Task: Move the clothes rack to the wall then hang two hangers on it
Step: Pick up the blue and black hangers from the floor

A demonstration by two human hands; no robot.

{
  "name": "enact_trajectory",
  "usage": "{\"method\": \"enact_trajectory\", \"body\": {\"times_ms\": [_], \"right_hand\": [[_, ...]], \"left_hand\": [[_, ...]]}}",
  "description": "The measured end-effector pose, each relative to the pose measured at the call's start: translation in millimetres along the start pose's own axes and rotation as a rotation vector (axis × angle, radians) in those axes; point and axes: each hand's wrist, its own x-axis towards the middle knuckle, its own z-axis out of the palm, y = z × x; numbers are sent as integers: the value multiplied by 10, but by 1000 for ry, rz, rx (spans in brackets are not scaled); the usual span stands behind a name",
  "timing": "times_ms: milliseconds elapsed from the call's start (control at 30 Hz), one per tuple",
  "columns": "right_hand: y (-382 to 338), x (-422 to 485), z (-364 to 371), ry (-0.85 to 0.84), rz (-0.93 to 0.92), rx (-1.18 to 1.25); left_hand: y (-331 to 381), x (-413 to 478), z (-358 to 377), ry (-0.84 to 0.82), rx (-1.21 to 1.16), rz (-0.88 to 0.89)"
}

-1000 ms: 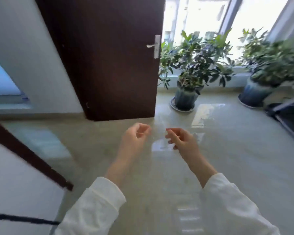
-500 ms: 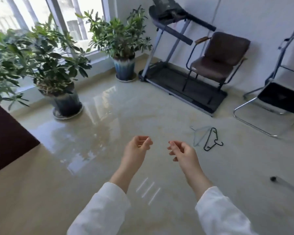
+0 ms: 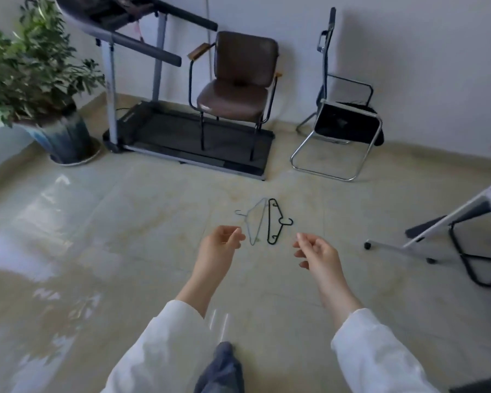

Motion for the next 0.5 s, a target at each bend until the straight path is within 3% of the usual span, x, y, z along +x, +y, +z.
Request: {"method": "enact_trajectory", "body": {"times_ms": [500], "right_hand": [[-343, 2637, 225, 137, 130, 33]], "left_hand": [[709, 2747, 765, -176, 4, -50]]}}
